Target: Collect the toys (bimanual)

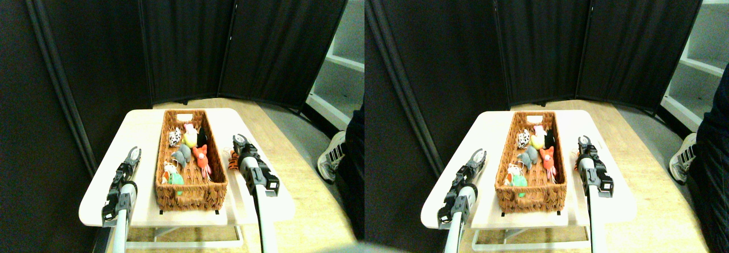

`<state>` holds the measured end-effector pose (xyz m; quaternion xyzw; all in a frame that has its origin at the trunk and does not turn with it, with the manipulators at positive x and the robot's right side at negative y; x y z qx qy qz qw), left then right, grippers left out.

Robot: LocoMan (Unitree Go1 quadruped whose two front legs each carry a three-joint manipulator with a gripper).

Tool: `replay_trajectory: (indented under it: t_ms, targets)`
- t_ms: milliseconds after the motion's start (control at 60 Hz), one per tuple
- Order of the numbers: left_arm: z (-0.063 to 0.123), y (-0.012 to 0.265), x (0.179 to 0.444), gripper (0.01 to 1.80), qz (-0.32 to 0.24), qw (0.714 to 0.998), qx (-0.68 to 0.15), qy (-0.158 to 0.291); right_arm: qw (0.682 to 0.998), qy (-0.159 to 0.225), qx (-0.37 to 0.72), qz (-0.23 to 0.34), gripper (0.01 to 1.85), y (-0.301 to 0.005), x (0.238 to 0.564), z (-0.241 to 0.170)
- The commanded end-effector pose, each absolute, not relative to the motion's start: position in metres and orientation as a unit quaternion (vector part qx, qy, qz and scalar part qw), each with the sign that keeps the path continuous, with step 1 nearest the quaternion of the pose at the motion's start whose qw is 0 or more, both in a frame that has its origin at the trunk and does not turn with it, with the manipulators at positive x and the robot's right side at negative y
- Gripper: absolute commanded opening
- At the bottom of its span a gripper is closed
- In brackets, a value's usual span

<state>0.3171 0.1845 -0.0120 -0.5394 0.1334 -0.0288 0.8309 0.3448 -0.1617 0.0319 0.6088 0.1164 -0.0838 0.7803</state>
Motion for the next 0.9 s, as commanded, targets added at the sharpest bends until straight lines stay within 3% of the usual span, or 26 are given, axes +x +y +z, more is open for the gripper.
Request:
replay_trajectory:
  t_ms: [17, 100, 150, 283, 650, 900]
  targets:
    - [-0.009, 0.184, 0.319, 0.01, -0.033, 0.834, -0.537, 0.123, 0.782, 0.111, 0.612, -0.045, 0.01, -0.155, 0.344, 0.043]
    - [-0.009, 0.184, 0.319, 0.01, -0.027, 0.833, -0.539, 0.122, 0.788, 0.125, 0.601, -0.05, 0.17, -0.152, 0.337, 0.04]
    - [-0.008, 0.183, 0.319, 0.01, -0.024, 0.833, -0.539, 0.118, 0.778, 0.134, 0.61, -0.066, 0.45, -0.152, 0.333, 0.032]
    - [-0.007, 0.182, 0.32, 0.01, -0.038, 0.83, -0.544, 0.121, 0.753, 0.15, 0.635, -0.085, 0.77, -0.157, 0.33, 0.019]
    - [-0.005, 0.178, 0.322, 0.01, -0.04, 0.827, -0.547, 0.12, 0.732, 0.151, 0.652, -0.129, 0.86, -0.174, 0.326, -0.014]
    - [-0.006, 0.177, 0.322, 0.01, -0.038, 0.829, -0.545, 0.121, 0.709, 0.141, 0.671, -0.161, 0.74, -0.191, 0.334, -0.045]
